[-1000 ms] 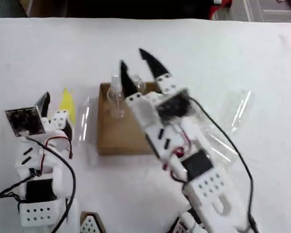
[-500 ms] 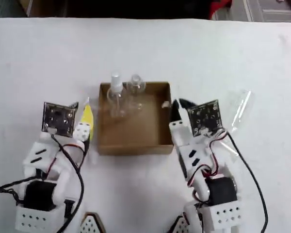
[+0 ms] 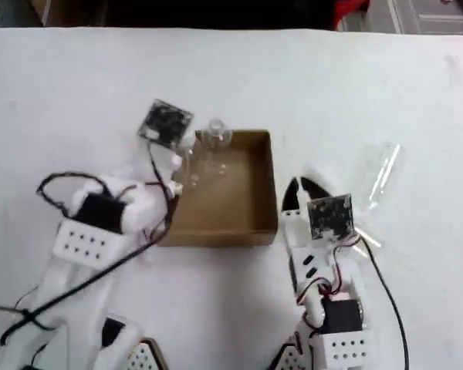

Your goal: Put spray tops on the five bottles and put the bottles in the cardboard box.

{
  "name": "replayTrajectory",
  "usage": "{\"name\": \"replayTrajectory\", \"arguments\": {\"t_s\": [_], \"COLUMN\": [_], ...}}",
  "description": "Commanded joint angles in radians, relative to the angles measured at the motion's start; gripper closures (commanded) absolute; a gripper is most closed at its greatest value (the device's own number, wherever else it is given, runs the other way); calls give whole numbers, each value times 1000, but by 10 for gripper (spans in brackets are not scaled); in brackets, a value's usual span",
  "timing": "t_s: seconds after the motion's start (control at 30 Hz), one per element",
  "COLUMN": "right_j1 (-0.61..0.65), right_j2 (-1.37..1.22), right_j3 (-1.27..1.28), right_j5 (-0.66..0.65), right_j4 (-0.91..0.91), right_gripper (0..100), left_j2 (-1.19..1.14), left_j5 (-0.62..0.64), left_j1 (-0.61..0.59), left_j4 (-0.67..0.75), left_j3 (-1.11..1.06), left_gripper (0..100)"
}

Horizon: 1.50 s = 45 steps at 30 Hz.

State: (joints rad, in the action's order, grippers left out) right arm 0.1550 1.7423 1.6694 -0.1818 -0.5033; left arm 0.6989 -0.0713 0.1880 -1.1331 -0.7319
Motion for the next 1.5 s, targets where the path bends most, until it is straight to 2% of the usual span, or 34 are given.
{"name": "replayTrajectory", "arguments": {"t_s": [0.0,0.1,0.33,0.5,0.83,1.17,1.47], "right_j1": [-7,-7,-7,-8,1,1,1], "right_j2": [65,58,58,58,56,54,51], "right_j3": [21,21,21,21,21,21,21], "right_j5": [-2,-3,-3,-3,-64,-66,-68], "right_j4": [15,19,19,21,22,22,22], "right_gripper": [982,982,981,981,981,981,981], "left_j2": [-105,-193,-259,-257,-263,-266,-266], "left_j5": [2,75,187,244,318,318,310], "left_j1": [31,21,28,31,28,31,39], "left_j4": [-25,2,209,376,565,628,545], "left_j3": [55,68,32,-58,-149,-155,-163], "left_gripper": [978,978,978,978,978,976,976]}}
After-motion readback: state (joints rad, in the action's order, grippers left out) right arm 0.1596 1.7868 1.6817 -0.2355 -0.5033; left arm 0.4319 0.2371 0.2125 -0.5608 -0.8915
